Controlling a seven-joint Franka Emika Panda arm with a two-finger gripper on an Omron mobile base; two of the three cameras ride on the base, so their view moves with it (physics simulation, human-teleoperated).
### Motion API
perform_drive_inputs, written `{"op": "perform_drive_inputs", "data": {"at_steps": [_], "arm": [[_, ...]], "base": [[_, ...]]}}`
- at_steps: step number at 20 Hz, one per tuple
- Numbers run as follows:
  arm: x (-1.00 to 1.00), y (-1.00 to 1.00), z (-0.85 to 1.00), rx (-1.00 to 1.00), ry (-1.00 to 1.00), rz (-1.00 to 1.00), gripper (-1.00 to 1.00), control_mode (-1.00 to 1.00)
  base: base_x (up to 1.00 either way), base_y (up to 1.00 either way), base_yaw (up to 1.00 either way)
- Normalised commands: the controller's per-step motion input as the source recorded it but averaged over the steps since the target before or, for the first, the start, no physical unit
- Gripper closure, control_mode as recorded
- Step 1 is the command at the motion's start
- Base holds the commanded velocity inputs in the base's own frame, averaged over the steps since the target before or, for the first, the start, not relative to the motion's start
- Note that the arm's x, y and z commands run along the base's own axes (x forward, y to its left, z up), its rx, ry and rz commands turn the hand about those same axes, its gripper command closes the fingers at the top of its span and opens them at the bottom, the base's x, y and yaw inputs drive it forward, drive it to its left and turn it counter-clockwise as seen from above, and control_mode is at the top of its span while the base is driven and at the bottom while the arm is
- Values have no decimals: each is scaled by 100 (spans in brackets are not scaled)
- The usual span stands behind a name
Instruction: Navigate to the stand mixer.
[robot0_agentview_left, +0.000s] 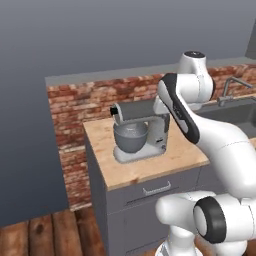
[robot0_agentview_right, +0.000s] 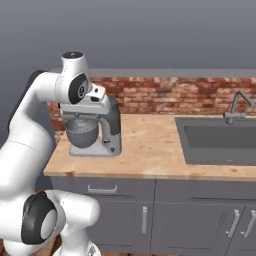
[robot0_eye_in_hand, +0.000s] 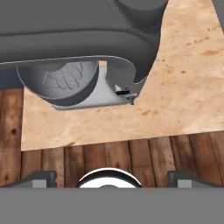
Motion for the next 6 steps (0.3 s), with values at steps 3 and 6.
{"op": "perform_drive_inputs", "data": {"at_steps": [3,6], "arm": [[0,0,0,0,0,0,-100,100],[0,0,0,0,0,0,-100,100]], "base": [[12,0,7],[28,0,16]]}}
